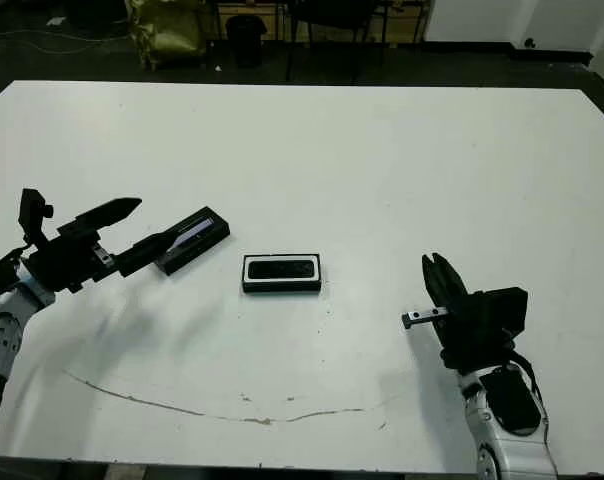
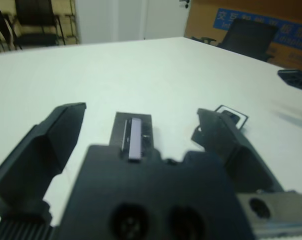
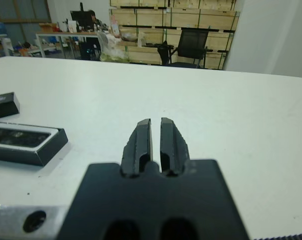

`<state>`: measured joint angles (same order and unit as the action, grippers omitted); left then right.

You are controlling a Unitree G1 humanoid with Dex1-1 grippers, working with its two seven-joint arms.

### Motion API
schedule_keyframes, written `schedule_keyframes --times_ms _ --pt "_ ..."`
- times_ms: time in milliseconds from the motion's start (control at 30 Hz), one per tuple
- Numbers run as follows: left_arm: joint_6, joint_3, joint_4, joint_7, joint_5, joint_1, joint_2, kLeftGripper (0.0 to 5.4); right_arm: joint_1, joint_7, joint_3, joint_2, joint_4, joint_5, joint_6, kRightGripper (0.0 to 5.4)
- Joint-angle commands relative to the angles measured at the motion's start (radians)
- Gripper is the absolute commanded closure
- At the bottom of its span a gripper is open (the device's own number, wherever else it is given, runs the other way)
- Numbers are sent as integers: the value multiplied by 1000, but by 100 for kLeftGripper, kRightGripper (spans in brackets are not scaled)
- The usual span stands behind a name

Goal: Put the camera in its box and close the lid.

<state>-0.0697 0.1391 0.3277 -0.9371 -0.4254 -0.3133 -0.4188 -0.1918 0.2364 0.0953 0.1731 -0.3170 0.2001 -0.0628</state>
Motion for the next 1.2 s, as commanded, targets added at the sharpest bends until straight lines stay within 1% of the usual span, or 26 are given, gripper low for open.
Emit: schedule_keyframes --times_ms 33,67,200,267,433,533,633,767,833,967,1067,1200 --pt "11 -11 11 8 24 14 3 2 -15 -13 -2 3 -12 -5 -45 540" --pt "4 -13 8 13 24 15 3 2 -16 -12 -1 4 -13 -3 -47 540" --pt "-11 -19 11 15 24 16 4 2 -6 27 13 -1 42 29 19 540" --pt "-28 -22 15 19 23 15 6 2 -4 40 18 0 58 41 35 540" --pt "7 -34 57 20 55 3 8 2 -17 3 10 10 7 5 -16 540" --pt "9 -38 82 30 67 -5 13 2 -19 -3 10 10 0 6 -27 540" --pt "6 -42 110 35 75 -17 17 2 -17 5 14 3 19 20 -6 540" --pt "7 -45 145 37 84 -34 23 2 -26 -15 13 3 -11 16 -50 540" --pt "8 -46 158 40 87 -42 25 2 -27 -15 13 4 -6 15 -42 540" --pt "7 -48 179 38 89 -55 30 2 -25 6 15 1 18 31 -5 540" --pt "8 -50 188 37 90 -60 32 2 -33 -10 11 3 -9 21 -36 540" --pt "14 -52 209 37 95 -69 35 2 -36 -6 9 4 -10 22 -29 540"
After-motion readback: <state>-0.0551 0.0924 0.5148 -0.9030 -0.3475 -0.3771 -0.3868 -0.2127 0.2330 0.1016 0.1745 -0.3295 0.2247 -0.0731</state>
